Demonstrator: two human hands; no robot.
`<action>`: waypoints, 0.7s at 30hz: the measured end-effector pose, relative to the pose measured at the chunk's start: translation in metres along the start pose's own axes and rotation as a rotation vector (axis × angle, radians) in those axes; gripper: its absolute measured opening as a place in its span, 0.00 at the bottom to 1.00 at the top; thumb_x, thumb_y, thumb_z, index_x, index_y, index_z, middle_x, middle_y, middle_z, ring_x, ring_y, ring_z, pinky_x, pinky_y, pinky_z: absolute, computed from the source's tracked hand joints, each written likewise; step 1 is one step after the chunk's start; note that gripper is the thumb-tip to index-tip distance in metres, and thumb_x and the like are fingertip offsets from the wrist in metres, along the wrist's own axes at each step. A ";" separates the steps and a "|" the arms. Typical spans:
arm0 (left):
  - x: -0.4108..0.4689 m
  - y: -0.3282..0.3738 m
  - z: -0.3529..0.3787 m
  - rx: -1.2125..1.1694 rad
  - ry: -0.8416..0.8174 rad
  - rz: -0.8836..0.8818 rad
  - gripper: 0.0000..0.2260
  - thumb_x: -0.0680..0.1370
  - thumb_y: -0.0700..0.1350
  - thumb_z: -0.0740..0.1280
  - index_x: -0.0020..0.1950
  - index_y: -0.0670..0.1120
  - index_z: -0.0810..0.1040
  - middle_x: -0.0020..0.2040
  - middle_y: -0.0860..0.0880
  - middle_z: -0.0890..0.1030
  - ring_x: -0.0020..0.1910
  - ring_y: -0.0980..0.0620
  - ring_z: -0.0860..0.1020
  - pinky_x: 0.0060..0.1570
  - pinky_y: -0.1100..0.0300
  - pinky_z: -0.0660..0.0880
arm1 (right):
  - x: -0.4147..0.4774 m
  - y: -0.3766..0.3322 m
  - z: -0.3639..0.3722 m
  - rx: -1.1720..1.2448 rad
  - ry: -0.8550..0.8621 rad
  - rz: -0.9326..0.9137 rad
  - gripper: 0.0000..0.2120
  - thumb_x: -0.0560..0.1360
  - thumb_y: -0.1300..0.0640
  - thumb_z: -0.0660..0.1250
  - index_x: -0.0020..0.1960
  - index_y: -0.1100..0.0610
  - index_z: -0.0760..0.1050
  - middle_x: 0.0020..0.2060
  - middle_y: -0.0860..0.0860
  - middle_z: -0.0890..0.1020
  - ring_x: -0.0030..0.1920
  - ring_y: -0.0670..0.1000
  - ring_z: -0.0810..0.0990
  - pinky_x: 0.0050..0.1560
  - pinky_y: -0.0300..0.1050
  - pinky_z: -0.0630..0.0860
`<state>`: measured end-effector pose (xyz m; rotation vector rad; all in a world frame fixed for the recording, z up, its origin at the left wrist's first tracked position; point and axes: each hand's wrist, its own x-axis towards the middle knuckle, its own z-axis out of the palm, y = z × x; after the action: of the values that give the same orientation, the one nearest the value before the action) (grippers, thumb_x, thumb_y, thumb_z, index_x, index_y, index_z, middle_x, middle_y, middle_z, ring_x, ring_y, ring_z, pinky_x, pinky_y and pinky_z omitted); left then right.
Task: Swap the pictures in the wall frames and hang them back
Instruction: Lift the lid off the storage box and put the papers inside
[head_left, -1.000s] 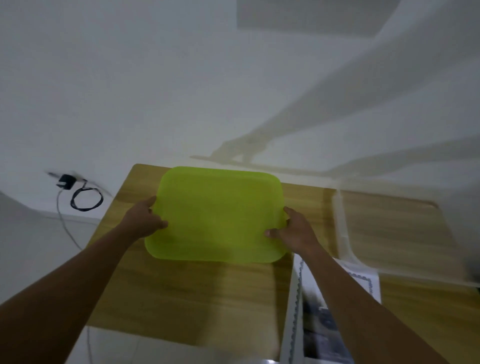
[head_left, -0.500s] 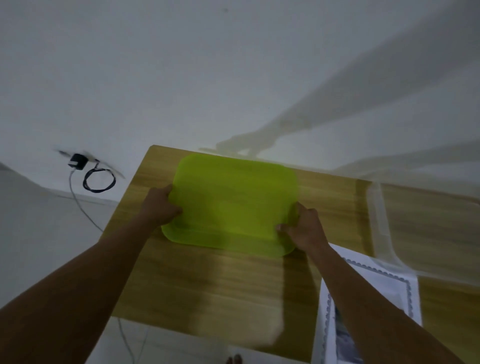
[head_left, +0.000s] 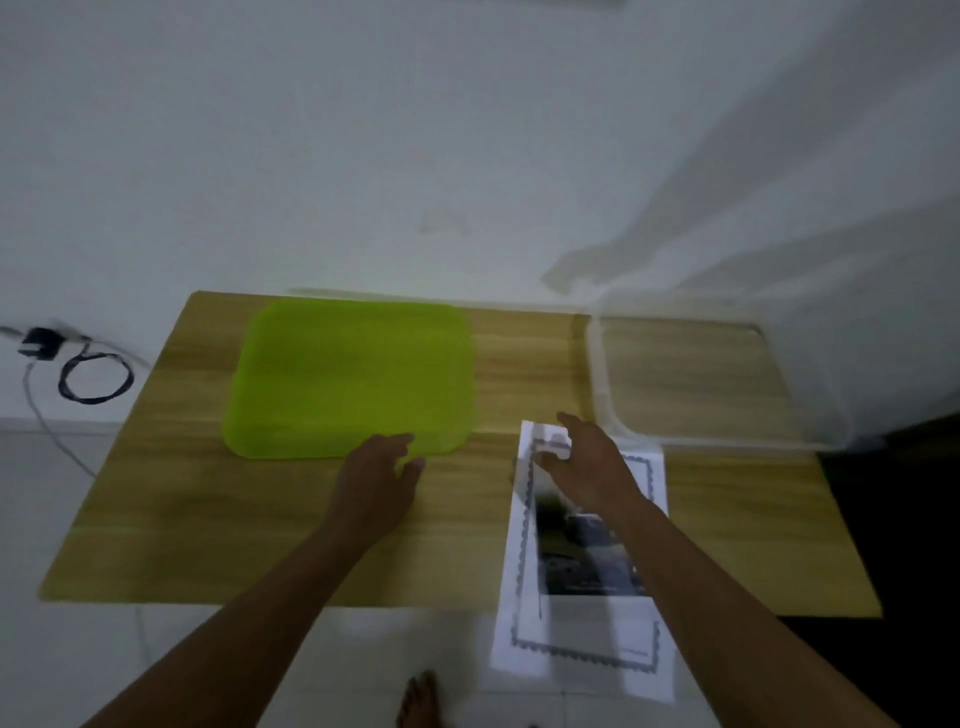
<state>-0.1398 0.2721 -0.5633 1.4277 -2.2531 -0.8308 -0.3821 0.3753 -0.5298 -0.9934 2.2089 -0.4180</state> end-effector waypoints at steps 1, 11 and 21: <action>-0.010 0.015 0.011 -0.003 -0.065 0.000 0.18 0.71 0.48 0.69 0.55 0.39 0.82 0.45 0.42 0.83 0.43 0.41 0.82 0.49 0.52 0.77 | -0.009 0.015 -0.003 -0.016 0.017 0.028 0.34 0.77 0.49 0.69 0.78 0.54 0.59 0.74 0.55 0.66 0.72 0.56 0.67 0.68 0.49 0.68; -0.075 0.101 0.108 0.028 -0.346 -0.174 0.23 0.76 0.39 0.68 0.71 0.38 0.70 0.67 0.40 0.74 0.65 0.43 0.72 0.49 0.70 0.62 | -0.072 0.121 0.026 -0.138 0.029 0.212 0.30 0.75 0.53 0.64 0.73 0.54 0.57 0.69 0.64 0.61 0.70 0.65 0.60 0.63 0.61 0.71; -0.079 0.110 0.121 -0.014 -0.209 -0.278 0.29 0.66 0.45 0.75 0.64 0.50 0.71 0.50 0.47 0.78 0.51 0.45 0.77 0.45 0.58 0.69 | -0.075 0.136 0.016 -0.050 0.168 0.138 0.30 0.69 0.63 0.70 0.68 0.51 0.63 0.59 0.53 0.74 0.62 0.59 0.70 0.56 0.56 0.74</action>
<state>-0.2511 0.4140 -0.5845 1.7466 -2.2174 -1.1271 -0.4080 0.5217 -0.5794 -0.8512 2.4326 -0.3971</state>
